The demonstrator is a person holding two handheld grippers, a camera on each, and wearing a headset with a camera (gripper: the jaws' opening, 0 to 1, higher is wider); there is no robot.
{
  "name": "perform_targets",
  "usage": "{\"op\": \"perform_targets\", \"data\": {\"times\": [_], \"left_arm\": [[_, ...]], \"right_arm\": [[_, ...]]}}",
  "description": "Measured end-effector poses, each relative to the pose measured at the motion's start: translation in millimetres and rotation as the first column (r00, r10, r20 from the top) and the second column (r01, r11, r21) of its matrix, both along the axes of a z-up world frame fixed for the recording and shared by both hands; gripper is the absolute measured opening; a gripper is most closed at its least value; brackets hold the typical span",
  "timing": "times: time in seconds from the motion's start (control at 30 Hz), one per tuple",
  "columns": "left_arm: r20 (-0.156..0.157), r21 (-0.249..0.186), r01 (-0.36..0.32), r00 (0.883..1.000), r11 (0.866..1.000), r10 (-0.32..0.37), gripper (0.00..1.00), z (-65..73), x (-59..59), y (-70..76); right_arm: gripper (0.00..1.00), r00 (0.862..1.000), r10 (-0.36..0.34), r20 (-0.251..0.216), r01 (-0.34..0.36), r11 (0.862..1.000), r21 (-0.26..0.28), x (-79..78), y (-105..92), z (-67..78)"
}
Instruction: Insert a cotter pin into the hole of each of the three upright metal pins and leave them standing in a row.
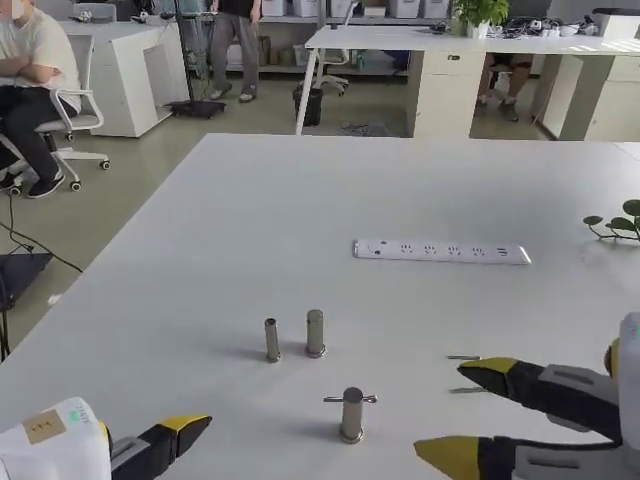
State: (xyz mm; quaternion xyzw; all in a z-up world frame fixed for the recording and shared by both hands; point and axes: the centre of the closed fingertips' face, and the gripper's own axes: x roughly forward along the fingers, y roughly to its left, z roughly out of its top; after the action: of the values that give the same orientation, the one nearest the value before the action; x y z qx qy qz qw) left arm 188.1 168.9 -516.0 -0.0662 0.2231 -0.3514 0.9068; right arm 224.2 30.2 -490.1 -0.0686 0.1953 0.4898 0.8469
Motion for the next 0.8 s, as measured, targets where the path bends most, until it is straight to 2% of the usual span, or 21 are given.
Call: {"op": "perform_targets", "data": {"times": [0.13, 0.27, 0.53, 0.73, 0.8], "left_arm": [[-0.003, -0.007, -0.007, 1.0, 1.0, 0.007, 0.99, 2.1, -1.3, -0.1], [-0.01, -0.007, -0.009, 1.0, 1.0, 0.009, 0.99, 2.1, -2.5, -0.4], [-0.016, -0.009, -0.015, 1.0, 1.0, 0.015, 0.99, 2.5, -3.5, 1.8], [-0.02, -0.006, -0.019, 1.0, 1.0, 0.019, 0.99, 2.0, -3.9, 5.5], [-0.023, -0.005, -0.022, 0.999, 1.0, 0.022, 0.99, 1.1, -3.8, 7.6]], "right_arm": [[0.57, 0.999, -0.034, -0.036, 0.034, 0.999, -0.003, -8.4, -12.0, -6.3], [0.64, 0.996, -0.066, -0.063, 0.065, 0.998, -0.019, -14.4, -26.5, -14.3], [0.8, 0.989, -0.121, -0.081, 0.12, 0.993, -0.014, -19.6, -47.4, -19.1], [0.88, 0.979, -0.164, -0.118, 0.161, 0.986, -0.027, -21.8, -56.6, -31.4], [0.96, 0.977, -0.179, -0.113, 0.175, 0.984, -0.044, -21.9, -57.5, -33.4]]}}
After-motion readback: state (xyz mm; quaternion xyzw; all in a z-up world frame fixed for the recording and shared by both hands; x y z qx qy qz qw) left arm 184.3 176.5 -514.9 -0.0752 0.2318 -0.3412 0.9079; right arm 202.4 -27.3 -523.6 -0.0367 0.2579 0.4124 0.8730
